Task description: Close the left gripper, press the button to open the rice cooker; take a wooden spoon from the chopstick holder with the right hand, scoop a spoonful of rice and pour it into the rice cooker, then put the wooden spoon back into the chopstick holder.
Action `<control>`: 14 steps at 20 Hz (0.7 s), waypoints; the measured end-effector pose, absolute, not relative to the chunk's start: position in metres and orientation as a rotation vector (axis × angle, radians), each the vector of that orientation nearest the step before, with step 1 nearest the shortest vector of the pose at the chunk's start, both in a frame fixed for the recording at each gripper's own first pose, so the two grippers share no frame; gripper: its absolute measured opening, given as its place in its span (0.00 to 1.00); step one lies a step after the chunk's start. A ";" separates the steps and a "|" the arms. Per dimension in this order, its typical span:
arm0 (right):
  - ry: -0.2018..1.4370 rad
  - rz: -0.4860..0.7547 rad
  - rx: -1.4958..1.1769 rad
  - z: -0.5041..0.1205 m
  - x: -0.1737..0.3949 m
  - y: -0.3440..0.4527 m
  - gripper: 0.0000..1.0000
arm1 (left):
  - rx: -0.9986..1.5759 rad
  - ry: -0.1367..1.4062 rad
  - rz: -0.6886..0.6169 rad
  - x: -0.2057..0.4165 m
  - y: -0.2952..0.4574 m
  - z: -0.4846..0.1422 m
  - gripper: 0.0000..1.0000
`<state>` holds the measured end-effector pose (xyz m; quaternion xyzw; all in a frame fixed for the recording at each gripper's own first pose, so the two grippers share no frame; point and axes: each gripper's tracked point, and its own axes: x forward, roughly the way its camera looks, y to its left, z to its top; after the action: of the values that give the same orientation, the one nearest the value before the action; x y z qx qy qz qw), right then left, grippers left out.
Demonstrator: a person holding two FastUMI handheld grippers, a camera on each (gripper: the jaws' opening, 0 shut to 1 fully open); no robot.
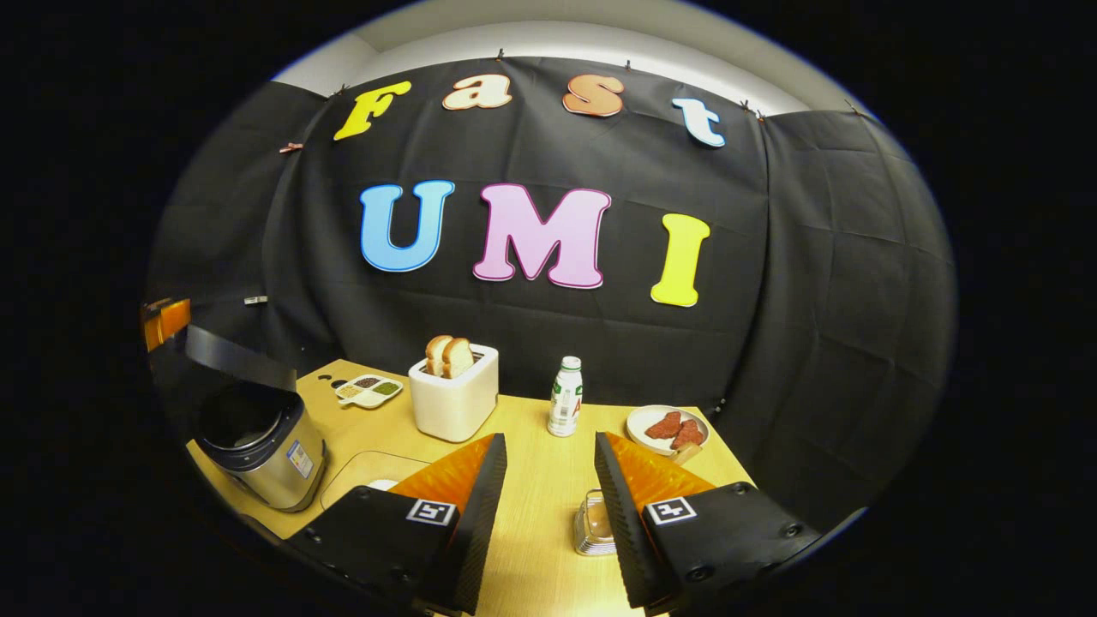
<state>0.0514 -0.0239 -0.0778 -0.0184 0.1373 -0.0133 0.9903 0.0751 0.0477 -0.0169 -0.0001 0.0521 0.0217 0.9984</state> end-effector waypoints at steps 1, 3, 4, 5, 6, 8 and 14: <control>0.276 -0.016 -0.038 -0.079 0.051 -0.020 0.65 | 0.002 0.127 0.049 0.068 0.047 -0.030 0.95; 0.277 0.001 -0.043 -0.079 0.051 -0.013 0.66 | -0.006 0.179 0.056 0.057 0.046 -0.055 0.95; 0.277 0.007 -0.046 -0.079 0.051 -0.011 0.65 | -0.008 0.213 0.057 0.053 0.045 -0.068 0.95; 0.277 0.011 -0.048 -0.080 0.051 -0.010 0.66 | -0.006 0.248 0.054 0.049 0.045 -0.083 0.95; 0.279 0.014 -0.048 -0.080 0.050 -0.009 0.66 | -0.007 0.280 0.050 0.046 0.044 -0.095 0.95; 0.285 0.017 -0.045 -0.083 0.050 -0.008 0.66 | -0.019 0.319 0.043 0.042 0.045 -0.110 0.95; 0.293 0.010 -0.045 -0.086 0.047 -0.010 0.66 | -0.021 0.335 0.049 0.040 0.044 -0.133 0.95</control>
<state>0.0467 -0.0102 -0.0863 -0.0226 0.1461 0.0049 0.9890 0.0402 0.0444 -0.1330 -0.0105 0.1667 0.0245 0.9856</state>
